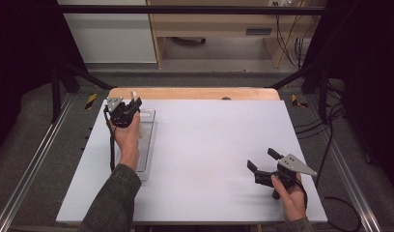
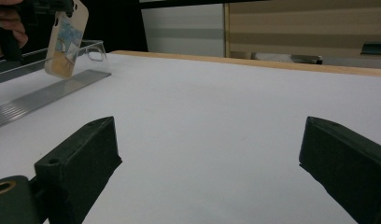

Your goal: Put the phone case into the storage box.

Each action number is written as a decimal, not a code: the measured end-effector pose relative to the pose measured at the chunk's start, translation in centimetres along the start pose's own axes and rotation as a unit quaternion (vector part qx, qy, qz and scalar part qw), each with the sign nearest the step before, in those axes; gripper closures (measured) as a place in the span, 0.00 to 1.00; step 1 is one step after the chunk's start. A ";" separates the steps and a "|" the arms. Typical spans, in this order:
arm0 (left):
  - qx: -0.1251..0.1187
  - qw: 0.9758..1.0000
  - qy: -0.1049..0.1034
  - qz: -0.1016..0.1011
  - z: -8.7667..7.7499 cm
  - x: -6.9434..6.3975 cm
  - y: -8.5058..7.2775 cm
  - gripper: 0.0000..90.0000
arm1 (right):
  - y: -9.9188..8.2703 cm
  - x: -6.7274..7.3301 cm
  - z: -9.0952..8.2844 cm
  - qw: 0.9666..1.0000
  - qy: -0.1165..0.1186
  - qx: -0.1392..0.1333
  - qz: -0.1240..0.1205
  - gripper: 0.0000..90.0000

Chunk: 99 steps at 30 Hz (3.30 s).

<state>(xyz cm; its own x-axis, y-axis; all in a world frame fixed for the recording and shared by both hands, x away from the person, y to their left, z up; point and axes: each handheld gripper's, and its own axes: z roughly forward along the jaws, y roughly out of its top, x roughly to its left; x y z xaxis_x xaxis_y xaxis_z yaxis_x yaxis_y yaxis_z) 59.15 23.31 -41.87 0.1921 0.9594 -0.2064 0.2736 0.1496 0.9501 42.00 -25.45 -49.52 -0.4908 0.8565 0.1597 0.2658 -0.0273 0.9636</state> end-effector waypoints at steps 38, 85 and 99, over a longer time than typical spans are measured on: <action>0.002 1.000 0.002 0.007 0.2 0.1 0.0 0.87 | -0.1 0.1 0.1 1.000 0.002 0.004 -0.001 0.05; 0.019 1.000 -0.019 0.014 1.0 -0.2 -0.7 0.82 | -0.1 0.1 0.1 1.000 -0.002 0.006 -0.005 0.05; 0.022 0.999 -0.023 0.012 1.4 -0.3 -1.0 0.79 | -0.1 0.0 0.1 1.000 -0.001 0.006 -0.002 0.05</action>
<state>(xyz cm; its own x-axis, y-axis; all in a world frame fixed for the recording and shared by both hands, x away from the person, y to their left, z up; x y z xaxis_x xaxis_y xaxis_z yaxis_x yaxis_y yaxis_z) 60.16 22.57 -43.07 0.2418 0.9505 -0.1953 0.3100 0.1150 0.9437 42.06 -25.33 -49.66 -0.4910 0.8572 0.1549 0.2740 -0.0168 0.9616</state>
